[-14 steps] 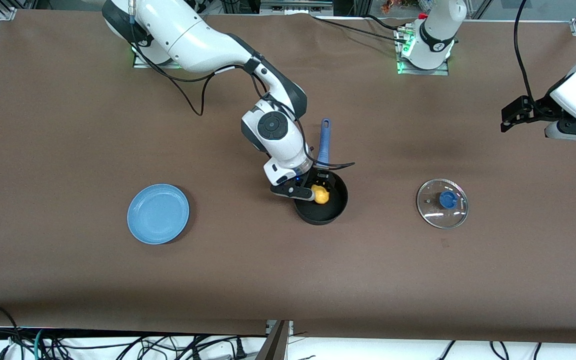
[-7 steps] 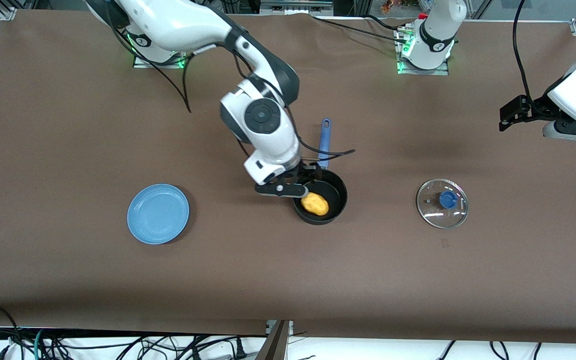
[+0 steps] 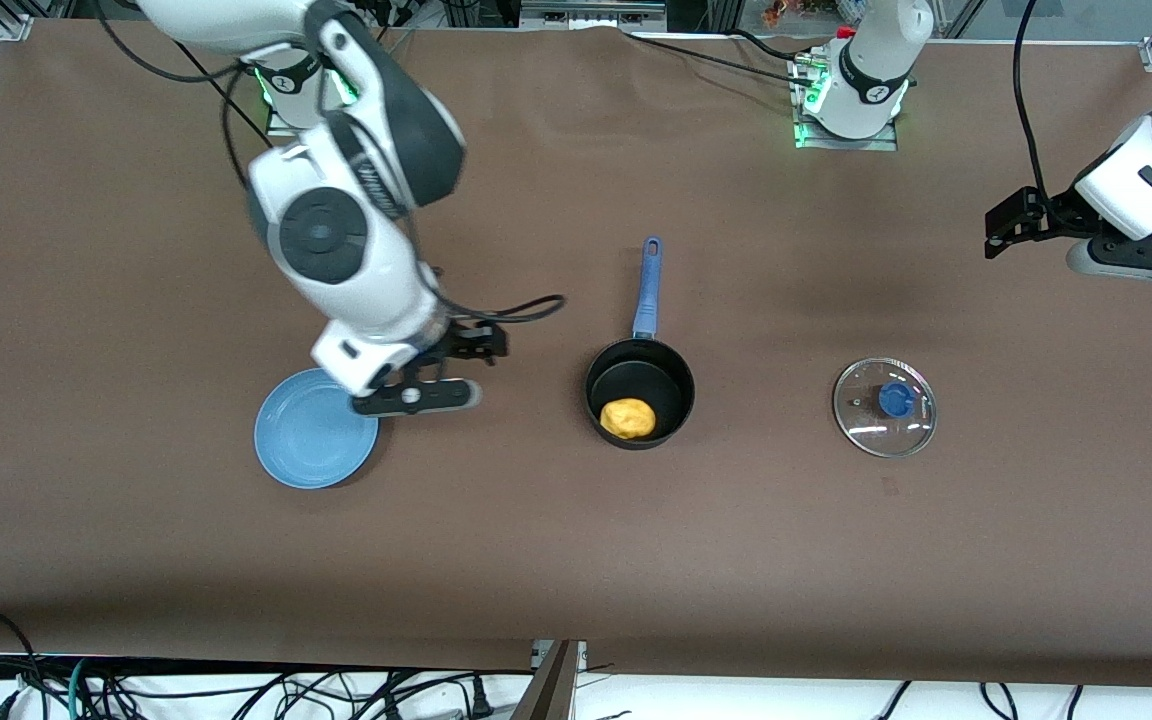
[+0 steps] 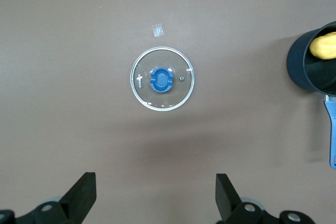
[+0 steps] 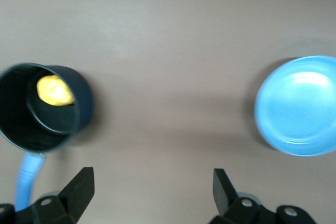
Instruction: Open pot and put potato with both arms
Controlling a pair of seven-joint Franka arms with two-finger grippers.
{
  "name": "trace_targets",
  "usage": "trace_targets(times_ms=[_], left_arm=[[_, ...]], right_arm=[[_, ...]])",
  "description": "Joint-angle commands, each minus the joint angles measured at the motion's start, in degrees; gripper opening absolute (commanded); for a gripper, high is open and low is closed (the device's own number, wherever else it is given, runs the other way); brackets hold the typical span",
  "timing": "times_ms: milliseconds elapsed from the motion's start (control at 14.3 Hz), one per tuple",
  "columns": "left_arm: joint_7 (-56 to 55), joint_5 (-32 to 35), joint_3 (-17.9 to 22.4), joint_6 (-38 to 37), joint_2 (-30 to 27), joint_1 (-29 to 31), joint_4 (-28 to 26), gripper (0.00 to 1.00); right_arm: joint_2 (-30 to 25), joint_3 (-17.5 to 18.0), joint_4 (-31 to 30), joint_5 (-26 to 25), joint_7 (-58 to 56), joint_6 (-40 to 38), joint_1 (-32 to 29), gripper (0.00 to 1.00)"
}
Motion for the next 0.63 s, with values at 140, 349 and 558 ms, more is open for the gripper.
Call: trace_targets(times_ms=[140,349,558], left_arm=[[-0.81,-0.31,-0.14,-1.66,-1.33,-0.22,-0.56,1.0],[-0.81,-0.31,-0.14,-1.66,-1.33,-0.22,-0.56,1.0],[-0.81,-0.13,-0.67,-1.57,-1.33,-0.3,-0.56,1.0]], right_arm=[[-15.54,0.66,-14.08,0.27,-10.46,-3.09,-8.34,1.0],[-21.44,0.66,-17.26,0.01,-11.25,-3.88,-11.06,1.0],[-27.41,-1.71,-18.22,0.27,-11.16,-5.82,-14.24,1.0]])
